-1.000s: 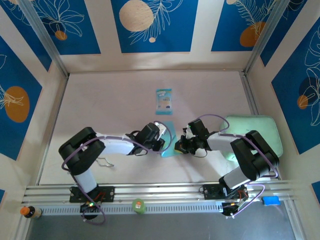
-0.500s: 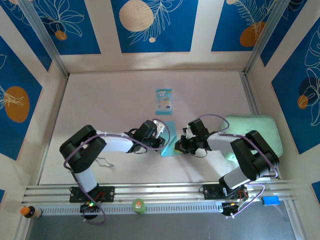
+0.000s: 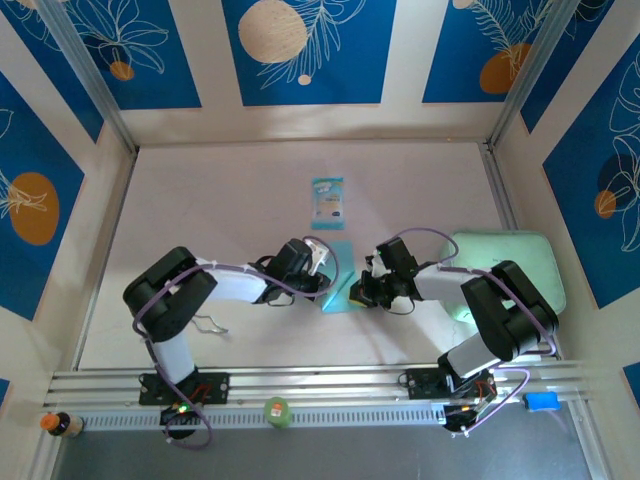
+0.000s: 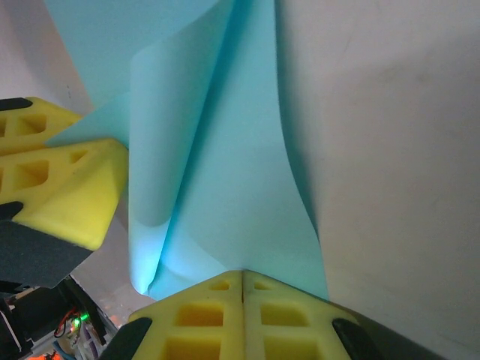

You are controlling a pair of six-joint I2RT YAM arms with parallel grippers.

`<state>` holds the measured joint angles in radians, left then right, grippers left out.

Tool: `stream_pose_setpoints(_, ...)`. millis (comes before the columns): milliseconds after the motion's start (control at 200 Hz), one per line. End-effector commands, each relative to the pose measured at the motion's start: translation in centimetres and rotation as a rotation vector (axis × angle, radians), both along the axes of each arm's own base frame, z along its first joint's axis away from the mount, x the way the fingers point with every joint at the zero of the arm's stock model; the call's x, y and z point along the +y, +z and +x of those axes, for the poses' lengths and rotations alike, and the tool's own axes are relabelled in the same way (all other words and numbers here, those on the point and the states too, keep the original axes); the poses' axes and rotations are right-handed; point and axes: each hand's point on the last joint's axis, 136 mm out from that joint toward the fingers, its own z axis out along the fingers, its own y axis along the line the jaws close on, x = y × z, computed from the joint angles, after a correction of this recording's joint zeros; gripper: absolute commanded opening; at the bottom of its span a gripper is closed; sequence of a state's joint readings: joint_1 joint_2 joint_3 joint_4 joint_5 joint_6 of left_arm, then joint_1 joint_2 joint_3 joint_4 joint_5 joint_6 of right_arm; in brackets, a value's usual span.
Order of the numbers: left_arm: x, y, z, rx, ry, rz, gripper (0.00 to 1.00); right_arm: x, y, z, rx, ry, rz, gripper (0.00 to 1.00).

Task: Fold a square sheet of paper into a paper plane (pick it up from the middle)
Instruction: Fold the triangle a second time at the center of the table.

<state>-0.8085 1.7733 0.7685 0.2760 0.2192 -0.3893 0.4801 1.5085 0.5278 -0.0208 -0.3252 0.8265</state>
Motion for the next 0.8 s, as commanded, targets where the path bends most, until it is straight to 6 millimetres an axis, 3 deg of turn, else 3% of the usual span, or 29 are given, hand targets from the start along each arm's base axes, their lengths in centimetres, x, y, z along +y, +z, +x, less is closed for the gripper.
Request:
stream_pose_setpoints(0, 0.4, -1.3, -1.2, 0.104, -0.003, 0.012, 0.12, -0.4, 0.6, -0.2, 0.008, 0.01, -0.012, 0.04)
stream_pose_setpoints(210, 0.7, -1.4, -2.3, 0.207, 0.068, -0.023, 0.12, -0.1, 3.3, 0.4, -0.058, 0.015, 0.053, 0.08)
stream_pose_setpoints(330, 1.1, -1.3, -2.2, 0.226, 0.131, -0.027, 0.11, 0.4, 3.9, 0.2, -0.056, 0.022, 0.079, 0.09)
stream_pose_setpoints(620, 0.5, -0.2, -2.1, 0.211, 0.204, -0.051, 0.11, 2.2, 3.3, -0.5, -0.021, 0.061, 0.1, 0.09)
stream_pose_setpoints(795, -0.4, 0.1, -2.3, 0.204, 0.157, -0.063, 0.12, 1.4, 2.0, -0.5, -0.011, 0.051, 0.023, 0.09)
